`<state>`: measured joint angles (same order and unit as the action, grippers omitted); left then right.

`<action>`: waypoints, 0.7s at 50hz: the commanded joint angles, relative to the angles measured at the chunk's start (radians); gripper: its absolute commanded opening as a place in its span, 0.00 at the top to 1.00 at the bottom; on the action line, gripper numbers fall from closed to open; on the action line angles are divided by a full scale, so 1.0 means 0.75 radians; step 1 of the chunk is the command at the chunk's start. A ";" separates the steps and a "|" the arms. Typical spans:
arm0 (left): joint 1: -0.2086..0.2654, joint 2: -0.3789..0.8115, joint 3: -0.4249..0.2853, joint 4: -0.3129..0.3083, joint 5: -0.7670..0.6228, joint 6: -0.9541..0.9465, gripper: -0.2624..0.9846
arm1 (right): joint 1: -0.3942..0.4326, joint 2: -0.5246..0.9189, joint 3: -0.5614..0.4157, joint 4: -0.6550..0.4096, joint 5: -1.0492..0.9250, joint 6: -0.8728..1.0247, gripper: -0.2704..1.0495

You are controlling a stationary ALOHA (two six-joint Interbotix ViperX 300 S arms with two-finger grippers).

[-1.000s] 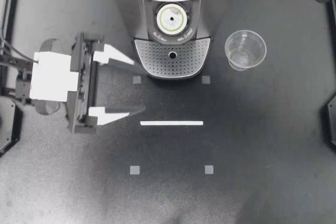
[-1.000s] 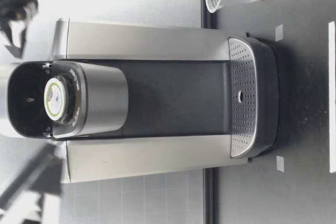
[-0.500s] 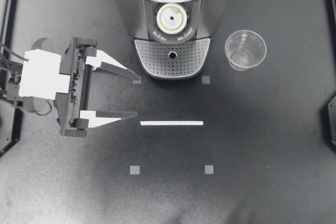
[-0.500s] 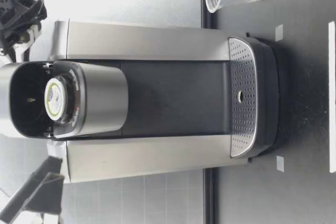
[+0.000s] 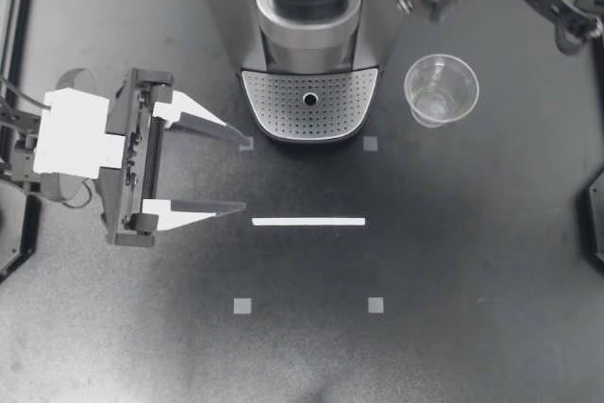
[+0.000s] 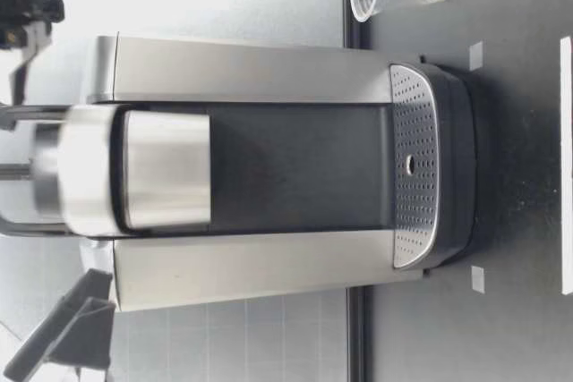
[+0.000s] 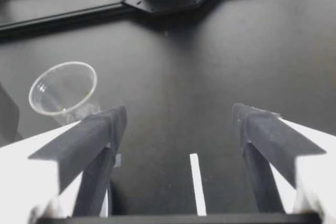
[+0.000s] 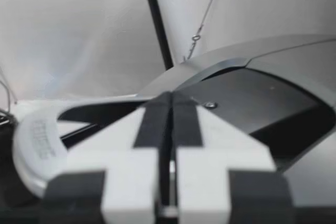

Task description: Place the coffee capsule inside the capsule container, then place the cup onto the center of the cup tray, then push the 'Hot Water' and 'Travel Mug' buttons.

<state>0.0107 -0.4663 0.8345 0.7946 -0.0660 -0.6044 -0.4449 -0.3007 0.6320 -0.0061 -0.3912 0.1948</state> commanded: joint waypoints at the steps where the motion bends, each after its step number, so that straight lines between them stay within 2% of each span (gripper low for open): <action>1: 0.000 -0.018 -0.016 -0.004 -0.012 -0.002 0.19 | 0.025 -0.031 -0.010 -0.002 -0.014 -0.002 0.72; 20: 0.000 -0.012 -0.016 -0.031 -0.010 -0.002 0.19 | 0.112 -0.014 0.076 -0.002 -0.006 0.006 0.72; 35: 0.000 -0.010 -0.014 -0.033 -0.012 -0.002 0.19 | 0.137 -0.088 0.121 0.002 -0.006 0.008 0.72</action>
<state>0.0107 -0.4679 0.8345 0.7731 -0.0675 -0.6044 -0.3467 -0.3283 0.7302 -0.0061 -0.3912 0.1994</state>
